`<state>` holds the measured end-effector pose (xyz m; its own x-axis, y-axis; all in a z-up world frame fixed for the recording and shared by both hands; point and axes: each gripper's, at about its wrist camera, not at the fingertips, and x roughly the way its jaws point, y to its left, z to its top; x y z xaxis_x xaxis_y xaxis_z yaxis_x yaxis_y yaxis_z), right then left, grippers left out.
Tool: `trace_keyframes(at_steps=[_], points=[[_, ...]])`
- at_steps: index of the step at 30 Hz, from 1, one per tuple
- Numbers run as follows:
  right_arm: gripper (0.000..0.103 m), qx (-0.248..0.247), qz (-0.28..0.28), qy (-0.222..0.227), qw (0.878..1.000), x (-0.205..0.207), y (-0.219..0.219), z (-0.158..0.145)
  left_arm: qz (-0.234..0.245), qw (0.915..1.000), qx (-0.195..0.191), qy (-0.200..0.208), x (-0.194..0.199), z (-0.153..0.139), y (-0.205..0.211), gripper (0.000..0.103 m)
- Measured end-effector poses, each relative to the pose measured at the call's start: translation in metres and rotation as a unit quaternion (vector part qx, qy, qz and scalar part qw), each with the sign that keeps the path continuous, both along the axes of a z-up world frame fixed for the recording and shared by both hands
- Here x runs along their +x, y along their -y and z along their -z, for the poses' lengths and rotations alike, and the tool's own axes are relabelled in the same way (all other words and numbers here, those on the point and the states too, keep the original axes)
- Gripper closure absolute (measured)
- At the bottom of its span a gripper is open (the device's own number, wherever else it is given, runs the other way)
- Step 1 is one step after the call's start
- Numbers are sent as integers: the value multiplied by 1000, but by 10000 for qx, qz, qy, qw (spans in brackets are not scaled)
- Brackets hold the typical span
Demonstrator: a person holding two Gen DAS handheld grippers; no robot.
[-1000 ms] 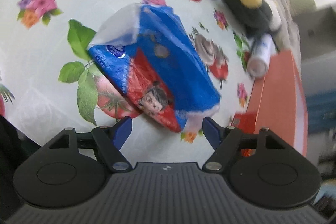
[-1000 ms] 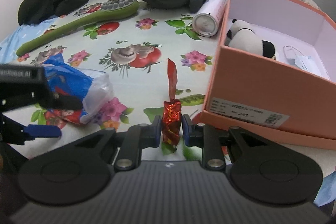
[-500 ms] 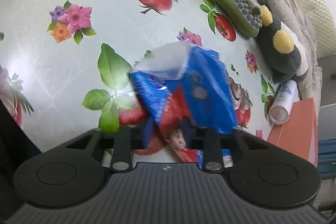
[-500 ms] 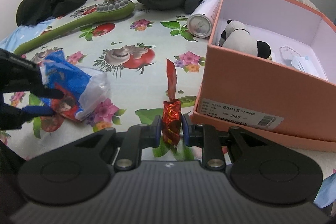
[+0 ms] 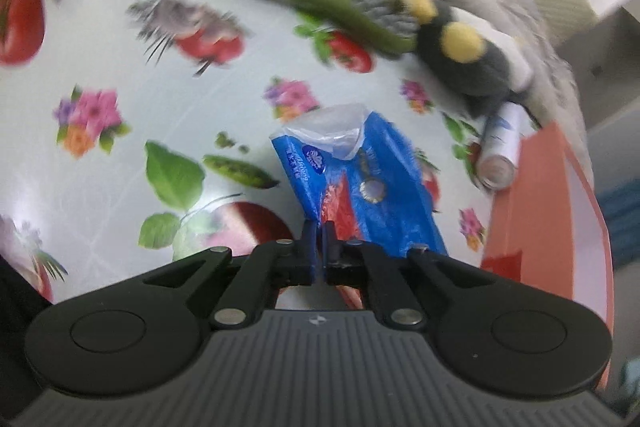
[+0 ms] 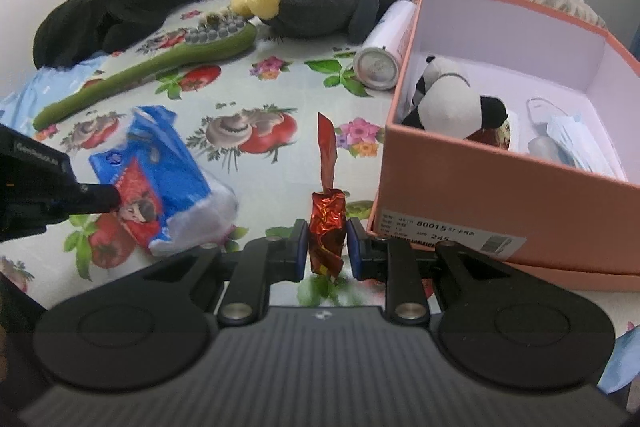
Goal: Organize soft objects
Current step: 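Lift the candy and tissue packet toward the pink box with both grippers, then open both grippers to drop the tissue packet and candy into the box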
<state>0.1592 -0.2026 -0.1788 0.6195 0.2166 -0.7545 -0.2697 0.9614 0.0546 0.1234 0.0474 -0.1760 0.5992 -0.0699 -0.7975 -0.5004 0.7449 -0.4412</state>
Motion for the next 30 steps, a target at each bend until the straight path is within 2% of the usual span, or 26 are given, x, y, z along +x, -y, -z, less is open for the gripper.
trace_keyframes(at_steps=[3,15,22,25,30], points=[[79,32,-4,78,10000,-5,-1,-9,322,9990,248,167,-5,-13,10,101],[79,187,135,388,9990,-29,6,-44,1102,9892,668,705,-20,-60,36,101],[79,305,305,629,9971,-42,22,-71,1514,9809,824,898,-24,-87,56,101],[79,377,393,729,9959,-47,30,-82,1712,9752,954,1033,-25,-100,70,101],[79,451,531,962,9929,-55,44,-101,2003,9665,939,1298,-24,-121,92,101]])
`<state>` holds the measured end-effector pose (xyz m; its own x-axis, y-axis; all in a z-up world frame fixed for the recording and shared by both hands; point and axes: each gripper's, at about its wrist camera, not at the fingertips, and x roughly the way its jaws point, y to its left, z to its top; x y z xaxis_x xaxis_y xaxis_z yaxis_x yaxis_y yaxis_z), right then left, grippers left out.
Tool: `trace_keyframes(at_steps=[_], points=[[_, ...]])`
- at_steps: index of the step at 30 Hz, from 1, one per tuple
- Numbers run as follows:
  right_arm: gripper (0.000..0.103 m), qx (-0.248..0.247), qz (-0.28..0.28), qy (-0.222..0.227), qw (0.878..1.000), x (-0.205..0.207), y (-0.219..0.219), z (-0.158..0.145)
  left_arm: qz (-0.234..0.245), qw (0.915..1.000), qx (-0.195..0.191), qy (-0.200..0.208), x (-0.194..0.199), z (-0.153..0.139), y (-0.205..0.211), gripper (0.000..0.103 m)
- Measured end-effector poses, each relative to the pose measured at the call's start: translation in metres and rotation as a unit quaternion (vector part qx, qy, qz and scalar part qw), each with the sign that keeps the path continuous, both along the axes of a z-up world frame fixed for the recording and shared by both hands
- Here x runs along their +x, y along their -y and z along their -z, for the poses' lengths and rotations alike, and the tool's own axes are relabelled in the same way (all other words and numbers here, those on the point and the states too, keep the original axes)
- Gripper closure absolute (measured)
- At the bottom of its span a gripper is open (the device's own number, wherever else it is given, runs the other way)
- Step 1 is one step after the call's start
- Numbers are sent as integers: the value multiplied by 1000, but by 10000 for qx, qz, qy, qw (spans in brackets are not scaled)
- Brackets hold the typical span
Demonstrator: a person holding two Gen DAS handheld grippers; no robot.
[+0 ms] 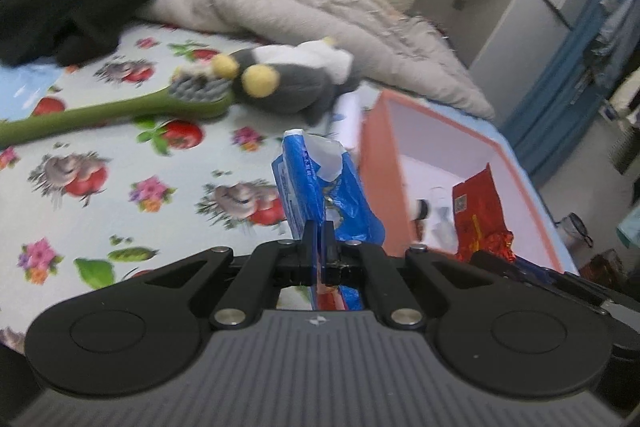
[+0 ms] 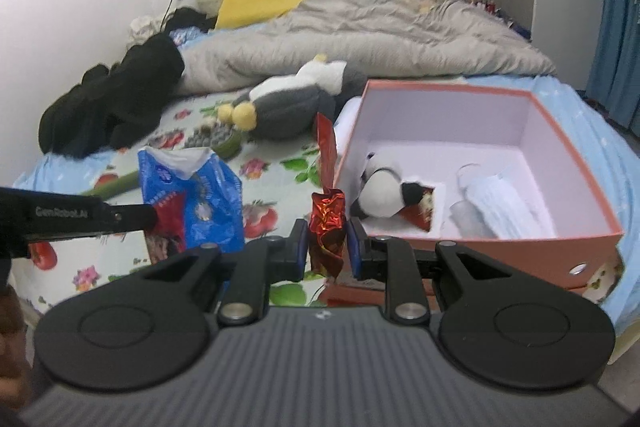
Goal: Organize soft objects
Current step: 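Open both grippers to drop the tissue packet and candy into the box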
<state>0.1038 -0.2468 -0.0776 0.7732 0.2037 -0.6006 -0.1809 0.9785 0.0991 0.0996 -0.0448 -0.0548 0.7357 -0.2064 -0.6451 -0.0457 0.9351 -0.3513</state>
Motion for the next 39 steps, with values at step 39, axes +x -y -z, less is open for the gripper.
trace_keyframes(at_steps=[39], points=[[79,256,1278,-1023,9862,143,189,57,1906,9763,590,-833,247,58,230,101]])
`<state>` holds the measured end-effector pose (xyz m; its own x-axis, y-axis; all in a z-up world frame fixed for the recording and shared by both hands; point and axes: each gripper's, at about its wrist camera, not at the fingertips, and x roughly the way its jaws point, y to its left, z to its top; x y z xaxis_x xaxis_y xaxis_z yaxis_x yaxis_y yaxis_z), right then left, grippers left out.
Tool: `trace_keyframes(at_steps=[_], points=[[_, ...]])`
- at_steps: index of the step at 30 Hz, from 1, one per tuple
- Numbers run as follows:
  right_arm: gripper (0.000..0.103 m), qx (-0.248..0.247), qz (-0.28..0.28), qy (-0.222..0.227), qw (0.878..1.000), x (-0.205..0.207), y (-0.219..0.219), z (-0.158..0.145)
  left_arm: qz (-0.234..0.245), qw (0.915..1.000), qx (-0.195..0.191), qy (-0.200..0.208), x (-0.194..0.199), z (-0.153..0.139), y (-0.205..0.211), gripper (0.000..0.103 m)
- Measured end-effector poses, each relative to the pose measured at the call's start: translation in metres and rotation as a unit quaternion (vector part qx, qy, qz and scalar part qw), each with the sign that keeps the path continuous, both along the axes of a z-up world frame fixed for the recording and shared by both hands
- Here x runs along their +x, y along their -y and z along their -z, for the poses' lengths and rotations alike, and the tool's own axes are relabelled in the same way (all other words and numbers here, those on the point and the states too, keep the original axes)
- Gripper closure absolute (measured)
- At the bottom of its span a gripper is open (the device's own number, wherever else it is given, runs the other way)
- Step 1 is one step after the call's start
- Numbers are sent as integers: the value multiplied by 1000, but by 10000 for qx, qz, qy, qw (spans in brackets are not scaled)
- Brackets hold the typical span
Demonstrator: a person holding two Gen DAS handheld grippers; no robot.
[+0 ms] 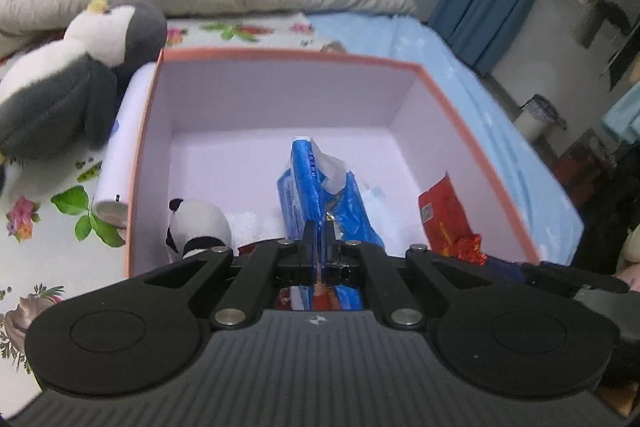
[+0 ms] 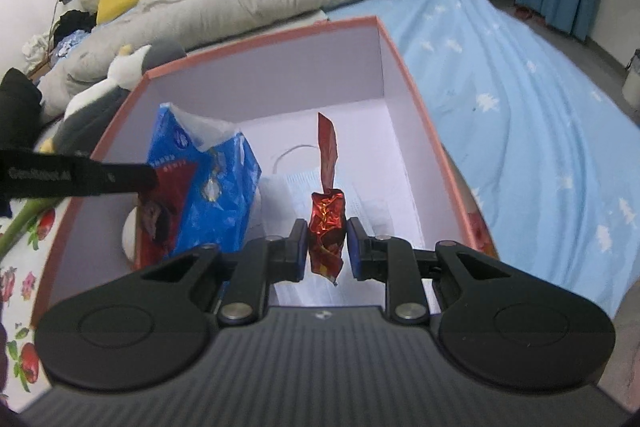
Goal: Organize soft objects
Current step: 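Open both grippers to drop the tissue packet and candy into the box, then withdraw both grippers from the box toward the penguin plush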
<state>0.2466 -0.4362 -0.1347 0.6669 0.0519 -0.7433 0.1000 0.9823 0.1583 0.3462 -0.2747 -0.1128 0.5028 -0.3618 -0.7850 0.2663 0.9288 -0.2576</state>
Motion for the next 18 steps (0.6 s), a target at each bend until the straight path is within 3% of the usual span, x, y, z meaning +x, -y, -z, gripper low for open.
trace_keyframes(at_steps=[8,11,12,13,18], points=[[75,310,21,-145,9994,16,9,17,-29,9999,37,-125,4,9,5,100],[65,431,66,-237,9988,17,12,16,17,9999,-127,-103,-1,-3,1,84],[63,459,87,-235,9986,16,12,14,25,9999,-95,-42,-4,-8,0,71],[63,477,112,-209,9986,13,11,10,30,10000,-78,12,-8,-13,-1,67],[63,566,235,1,9981,-6,8,-7,49,9998,-19,193,-31,-37,-12,67]])
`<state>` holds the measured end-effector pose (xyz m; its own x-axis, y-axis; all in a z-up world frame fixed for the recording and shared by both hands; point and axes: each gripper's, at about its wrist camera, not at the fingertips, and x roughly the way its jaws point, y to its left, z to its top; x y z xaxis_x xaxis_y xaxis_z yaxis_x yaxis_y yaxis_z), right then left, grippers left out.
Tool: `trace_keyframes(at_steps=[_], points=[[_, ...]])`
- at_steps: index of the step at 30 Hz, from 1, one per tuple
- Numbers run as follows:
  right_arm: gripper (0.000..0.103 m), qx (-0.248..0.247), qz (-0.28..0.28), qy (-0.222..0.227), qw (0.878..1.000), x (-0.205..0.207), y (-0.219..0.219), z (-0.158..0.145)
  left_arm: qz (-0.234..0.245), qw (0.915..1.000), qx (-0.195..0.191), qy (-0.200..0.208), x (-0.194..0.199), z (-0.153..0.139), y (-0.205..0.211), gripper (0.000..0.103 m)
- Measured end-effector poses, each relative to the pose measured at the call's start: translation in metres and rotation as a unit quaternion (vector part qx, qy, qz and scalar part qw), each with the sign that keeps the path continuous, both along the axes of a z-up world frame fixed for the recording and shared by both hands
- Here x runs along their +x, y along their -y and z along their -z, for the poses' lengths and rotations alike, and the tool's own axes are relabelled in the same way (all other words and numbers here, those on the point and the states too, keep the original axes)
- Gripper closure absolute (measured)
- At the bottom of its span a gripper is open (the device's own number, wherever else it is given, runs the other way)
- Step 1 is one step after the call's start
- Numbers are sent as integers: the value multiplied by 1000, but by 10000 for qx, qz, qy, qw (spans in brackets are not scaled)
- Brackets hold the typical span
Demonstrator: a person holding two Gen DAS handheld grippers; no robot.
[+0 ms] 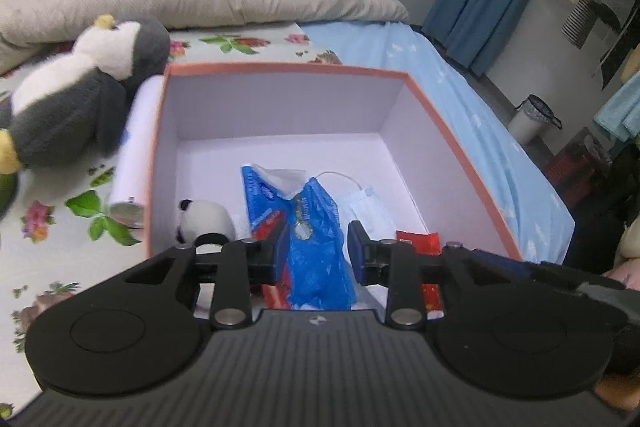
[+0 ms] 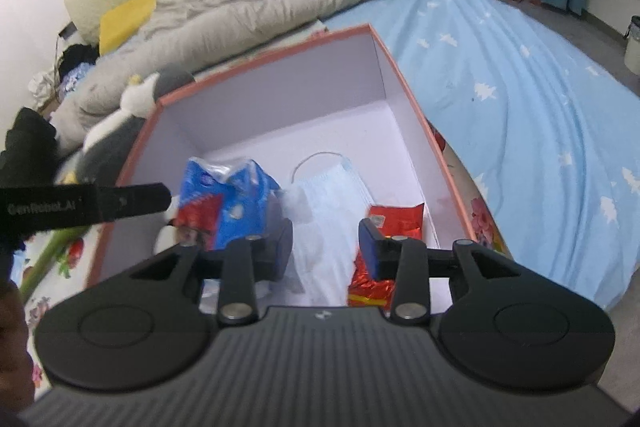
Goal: Organize soft objects
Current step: 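Withdraw both grippers from the box toward the penguin plush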
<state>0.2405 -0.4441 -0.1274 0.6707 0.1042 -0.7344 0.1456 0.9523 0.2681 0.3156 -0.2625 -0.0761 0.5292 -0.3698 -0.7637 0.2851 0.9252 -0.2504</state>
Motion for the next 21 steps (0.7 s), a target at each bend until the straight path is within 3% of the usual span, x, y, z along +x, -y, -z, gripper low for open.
trace_keyframes(at_steps=[13,21], points=[[63,-192,-59,673,9975,-68,-32,-63,-70,9975,-4,705,-94,-72,-48,67],[63,-249,-154,991,9946,-114,-57,-85,-185,9956,-173,906,-147,-94,-80,67]])
